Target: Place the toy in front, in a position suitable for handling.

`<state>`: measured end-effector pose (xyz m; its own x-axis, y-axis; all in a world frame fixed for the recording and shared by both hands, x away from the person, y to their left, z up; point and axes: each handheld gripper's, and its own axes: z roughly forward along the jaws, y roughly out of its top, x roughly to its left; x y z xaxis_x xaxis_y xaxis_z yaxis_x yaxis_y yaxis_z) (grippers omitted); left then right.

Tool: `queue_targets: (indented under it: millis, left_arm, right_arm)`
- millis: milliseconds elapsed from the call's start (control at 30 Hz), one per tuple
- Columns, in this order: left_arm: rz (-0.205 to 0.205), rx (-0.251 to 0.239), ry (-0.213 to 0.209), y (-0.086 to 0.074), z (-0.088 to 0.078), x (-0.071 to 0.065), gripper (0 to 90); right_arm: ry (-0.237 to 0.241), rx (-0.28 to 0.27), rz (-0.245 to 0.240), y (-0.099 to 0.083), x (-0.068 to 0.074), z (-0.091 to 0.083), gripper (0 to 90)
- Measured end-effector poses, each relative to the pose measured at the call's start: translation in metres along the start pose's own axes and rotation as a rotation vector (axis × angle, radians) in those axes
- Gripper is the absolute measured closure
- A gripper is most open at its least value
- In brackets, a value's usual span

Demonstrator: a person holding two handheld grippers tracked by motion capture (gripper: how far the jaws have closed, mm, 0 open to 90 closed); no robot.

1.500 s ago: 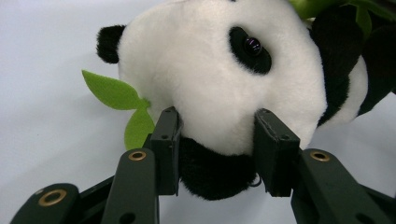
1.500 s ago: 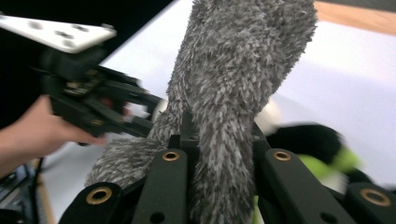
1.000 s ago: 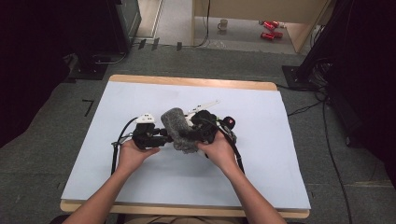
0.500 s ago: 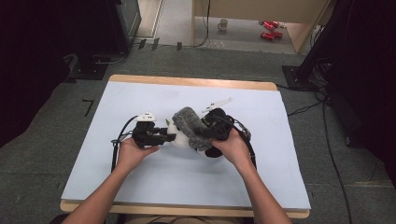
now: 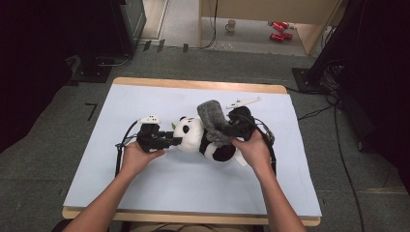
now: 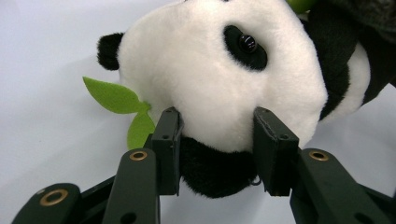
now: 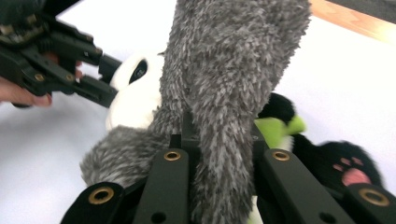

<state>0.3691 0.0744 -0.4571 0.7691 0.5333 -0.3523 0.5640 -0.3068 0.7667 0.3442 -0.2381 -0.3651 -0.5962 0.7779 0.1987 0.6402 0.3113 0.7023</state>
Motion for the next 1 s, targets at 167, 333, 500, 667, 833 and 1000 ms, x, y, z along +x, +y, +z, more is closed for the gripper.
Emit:
queue_targets:
  millis: [167, 333, 500, 667, 833, 1000]
  left_arm:
    - [0.025, 0.020, -0.001, -0.001, 0.000, 0.000, 57.7]
    - [0.109, 0.077, 0.018, -0.003, 0.000, -0.003, 57.3]
    - [0.106, 0.086, 0.004, -0.003, -0.001, -0.002, 56.5]
    - [0.106, 0.085, -0.014, -0.004, -0.001, 0.001, 56.0]
    - [0.123, 0.089, -0.014, -0.006, 0.000, 0.001, 55.1]
    - [0.108, 0.095, -0.017, -0.005, 0.002, 0.001, 55.2]
  right_arm:
    - [0.083, -0.101, 0.093, 0.004, -0.014, -0.020, 78.5]
    - [0.050, -0.139, 0.114, 0.004, -0.022, -0.039, 78.5]
    - [0.054, -0.105, 0.137, -0.005, -0.028, -0.034, 78.4]
    - [0.087, -0.056, 0.152, -0.013, -0.024, -0.012, 78.2]
    - [0.096, -0.015, 0.159, -0.028, -0.019, 0.005, 77.9]
    - [0.056, -0.049, 0.133, -0.054, -0.019, 0.002, 77.9]
